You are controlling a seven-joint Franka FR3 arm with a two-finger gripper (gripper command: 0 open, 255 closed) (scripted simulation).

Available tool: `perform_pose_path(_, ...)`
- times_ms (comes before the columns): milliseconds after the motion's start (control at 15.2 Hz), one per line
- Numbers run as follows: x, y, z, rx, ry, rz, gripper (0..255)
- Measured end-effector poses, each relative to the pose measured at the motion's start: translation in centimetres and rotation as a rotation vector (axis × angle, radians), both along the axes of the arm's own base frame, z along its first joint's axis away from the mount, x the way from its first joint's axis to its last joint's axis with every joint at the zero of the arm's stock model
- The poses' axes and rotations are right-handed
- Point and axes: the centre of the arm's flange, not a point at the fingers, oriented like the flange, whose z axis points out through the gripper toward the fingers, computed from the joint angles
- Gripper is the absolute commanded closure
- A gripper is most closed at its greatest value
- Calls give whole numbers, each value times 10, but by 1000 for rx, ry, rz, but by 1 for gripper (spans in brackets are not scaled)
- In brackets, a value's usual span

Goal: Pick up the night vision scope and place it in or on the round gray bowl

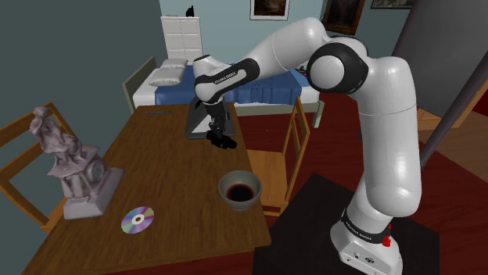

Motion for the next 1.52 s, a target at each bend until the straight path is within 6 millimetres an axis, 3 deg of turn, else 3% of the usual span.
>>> perform_pose_path(1122,0,-1,89,0,0,0,255)
perform_pose_path(1254,-10,10,95,0,0,0,255)
perform_pose_path(1518,-50,42,105,0,0,1,255)
